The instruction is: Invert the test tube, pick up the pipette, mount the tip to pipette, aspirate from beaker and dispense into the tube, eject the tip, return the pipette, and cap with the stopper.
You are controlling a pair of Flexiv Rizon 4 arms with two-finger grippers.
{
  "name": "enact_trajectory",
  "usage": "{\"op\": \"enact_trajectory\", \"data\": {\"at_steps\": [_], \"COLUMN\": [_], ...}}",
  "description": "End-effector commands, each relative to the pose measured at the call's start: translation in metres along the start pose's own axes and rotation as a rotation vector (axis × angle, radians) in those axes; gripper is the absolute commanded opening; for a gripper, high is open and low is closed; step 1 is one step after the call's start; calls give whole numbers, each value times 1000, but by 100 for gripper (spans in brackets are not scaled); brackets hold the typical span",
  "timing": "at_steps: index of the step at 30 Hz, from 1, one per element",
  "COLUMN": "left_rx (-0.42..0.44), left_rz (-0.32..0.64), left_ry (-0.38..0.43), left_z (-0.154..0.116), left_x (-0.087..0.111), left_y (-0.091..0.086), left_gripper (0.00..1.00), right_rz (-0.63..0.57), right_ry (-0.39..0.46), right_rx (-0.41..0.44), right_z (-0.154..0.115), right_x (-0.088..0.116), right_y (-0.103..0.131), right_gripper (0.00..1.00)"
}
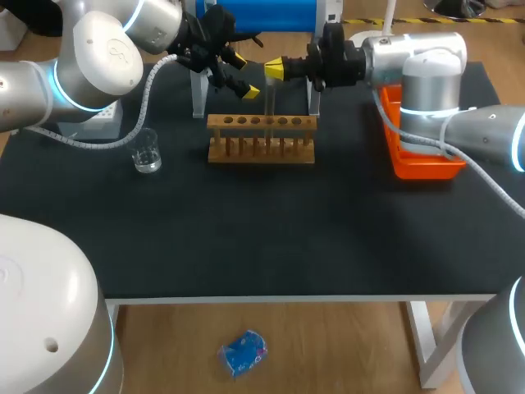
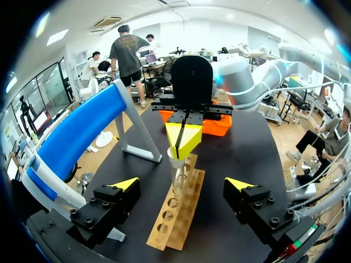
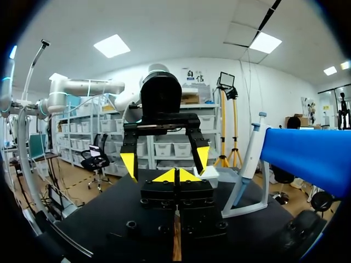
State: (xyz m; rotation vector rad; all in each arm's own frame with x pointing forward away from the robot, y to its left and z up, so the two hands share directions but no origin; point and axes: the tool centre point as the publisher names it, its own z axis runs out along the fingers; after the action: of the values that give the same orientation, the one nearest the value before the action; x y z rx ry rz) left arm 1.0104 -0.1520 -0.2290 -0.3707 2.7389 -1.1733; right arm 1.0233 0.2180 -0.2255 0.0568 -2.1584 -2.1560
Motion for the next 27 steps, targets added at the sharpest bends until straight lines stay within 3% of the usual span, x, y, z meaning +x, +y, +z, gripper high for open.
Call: {"op": "enact_trajectory", "data": {"at_steps": [1, 17, 27], "left_rx": [-3, -3, -3], "left_rz": [-1, -1, -1], "left_ry": [1, 1, 1], "left_z": [0, 0, 0], "left_x": [0, 0, 0], "left_y": [0, 0, 0], "left_gripper": [100, 100, 100], "right_rz": [7, 38, 15], "right_ry": [7, 0, 2], "right_rx": [1, 32, 44], "right_z": [0, 0, 0], "right_x": [-3, 0, 1], "right_y": [-10, -19, -10], "right_gripper": [0, 0, 0]}}
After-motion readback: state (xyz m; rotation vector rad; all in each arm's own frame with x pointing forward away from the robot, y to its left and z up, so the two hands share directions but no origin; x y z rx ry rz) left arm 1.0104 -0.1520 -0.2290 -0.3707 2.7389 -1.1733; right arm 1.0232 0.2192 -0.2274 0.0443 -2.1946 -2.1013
